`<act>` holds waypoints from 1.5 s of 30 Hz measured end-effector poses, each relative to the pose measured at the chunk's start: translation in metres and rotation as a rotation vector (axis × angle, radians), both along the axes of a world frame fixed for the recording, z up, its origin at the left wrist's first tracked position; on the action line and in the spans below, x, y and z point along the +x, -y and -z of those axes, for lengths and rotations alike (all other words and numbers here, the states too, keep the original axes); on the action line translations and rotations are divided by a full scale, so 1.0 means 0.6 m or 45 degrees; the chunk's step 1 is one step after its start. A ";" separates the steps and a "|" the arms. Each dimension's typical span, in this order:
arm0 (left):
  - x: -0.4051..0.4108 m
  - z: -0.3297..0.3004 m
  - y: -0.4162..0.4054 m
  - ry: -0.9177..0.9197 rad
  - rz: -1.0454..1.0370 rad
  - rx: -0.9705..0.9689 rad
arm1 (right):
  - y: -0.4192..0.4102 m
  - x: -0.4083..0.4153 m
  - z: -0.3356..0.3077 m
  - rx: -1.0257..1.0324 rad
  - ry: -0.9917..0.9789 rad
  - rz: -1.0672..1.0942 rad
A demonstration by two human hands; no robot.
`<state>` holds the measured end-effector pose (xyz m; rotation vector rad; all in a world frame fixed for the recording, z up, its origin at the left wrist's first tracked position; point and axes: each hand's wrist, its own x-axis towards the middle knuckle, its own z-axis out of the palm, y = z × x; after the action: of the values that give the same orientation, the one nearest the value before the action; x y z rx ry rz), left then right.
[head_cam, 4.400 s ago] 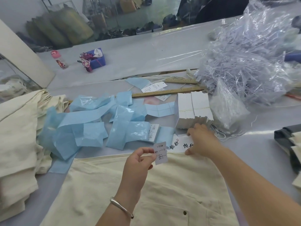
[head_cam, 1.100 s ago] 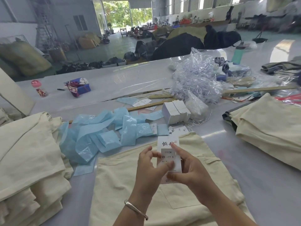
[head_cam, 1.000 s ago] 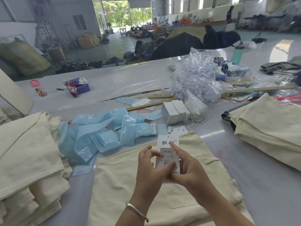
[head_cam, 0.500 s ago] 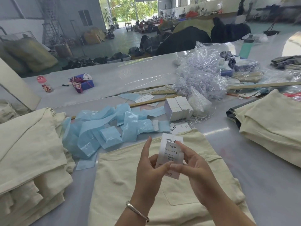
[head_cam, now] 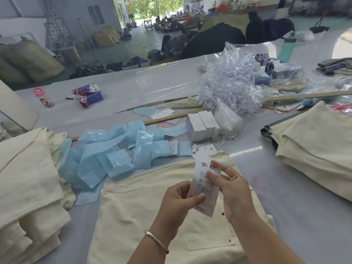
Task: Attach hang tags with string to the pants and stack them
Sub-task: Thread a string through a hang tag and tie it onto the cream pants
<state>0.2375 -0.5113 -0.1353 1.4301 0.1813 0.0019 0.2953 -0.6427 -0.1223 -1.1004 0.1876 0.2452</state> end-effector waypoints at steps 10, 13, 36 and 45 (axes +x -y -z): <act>0.086 0.022 0.024 -0.188 0.008 0.007 | 0.020 0.079 0.048 -0.317 0.194 -0.048; 0.116 0.032 0.037 -0.241 -0.058 -0.007 | 0.031 0.120 0.070 -0.323 0.188 -0.027; 0.219 0.088 0.005 -0.578 -0.502 -0.079 | 0.011 0.464 0.201 -1.937 0.367 -0.512; 0.199 0.061 0.004 -0.428 -0.410 -0.367 | 0.042 0.391 0.112 -0.395 0.159 -0.283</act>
<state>0.3569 -0.5138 -0.1718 1.0933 0.6620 -0.0005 0.5300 -0.6678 -0.1893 -1.4425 -0.0106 0.3529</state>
